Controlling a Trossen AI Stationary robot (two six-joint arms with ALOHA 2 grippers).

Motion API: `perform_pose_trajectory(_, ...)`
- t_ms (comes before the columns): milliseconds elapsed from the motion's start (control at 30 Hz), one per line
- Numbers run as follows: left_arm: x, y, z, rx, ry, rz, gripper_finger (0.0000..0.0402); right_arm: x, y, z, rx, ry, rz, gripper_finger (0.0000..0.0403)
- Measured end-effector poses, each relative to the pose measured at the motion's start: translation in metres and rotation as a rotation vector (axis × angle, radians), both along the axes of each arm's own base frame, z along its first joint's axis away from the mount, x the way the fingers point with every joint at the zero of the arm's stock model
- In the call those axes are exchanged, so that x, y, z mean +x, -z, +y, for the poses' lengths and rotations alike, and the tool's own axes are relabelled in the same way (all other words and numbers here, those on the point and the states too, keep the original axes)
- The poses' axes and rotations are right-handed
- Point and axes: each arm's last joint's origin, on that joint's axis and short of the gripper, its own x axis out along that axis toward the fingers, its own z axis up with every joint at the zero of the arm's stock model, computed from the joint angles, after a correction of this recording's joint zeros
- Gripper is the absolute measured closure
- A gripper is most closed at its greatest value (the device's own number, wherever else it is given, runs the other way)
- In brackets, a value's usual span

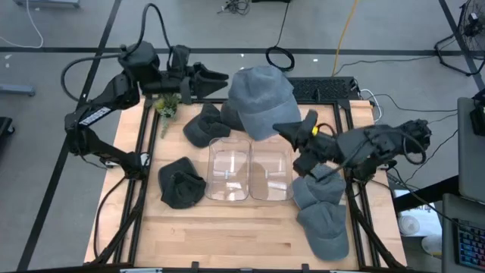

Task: Pick & Place hat
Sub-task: Put the bottom left gray cap into the left transparent bin

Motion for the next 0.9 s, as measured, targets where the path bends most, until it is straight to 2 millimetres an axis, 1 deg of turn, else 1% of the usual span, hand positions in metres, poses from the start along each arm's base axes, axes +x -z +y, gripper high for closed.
perform_pose_trajectory(100,-0.003,0.004,0.013,-0.051,0.03,0.03,0.0135,0.002,0.002,0.011,-0.053,0.064,0.002,0.0403)
perform_pose_trajectory(233,-0.006,0.011,0.027,-0.119,0.106,0.091,0.0117,0.004,0.004,0.029,-0.05,0.094,-0.027,0.0403)
perform_pose_trajectory(433,0.005,0.021,0.038,-0.17,0.191,0.127,0.0075,0.014,0.014,0.054,-0.051,0.055,-0.03,0.0403)
perform_pose_trajectory(567,0.013,0.026,0.042,-0.177,0.222,0.144,0.0058,0.019,0.019,0.068,-0.053,0.049,-0.034,0.0403)
perform_pose_trajectory(733,0.025,0.039,0.048,-0.202,0.248,0.199,0.0055,0.019,0.022,0.081,-0.048,0.017,-0.042,0.0403)
perform_pose_trajectory(900,0.036,0.048,0.05,-0.227,0.285,0.234,0.0055,0.018,0.018,0.084,-0.022,0.007,-0.078,0.0403)
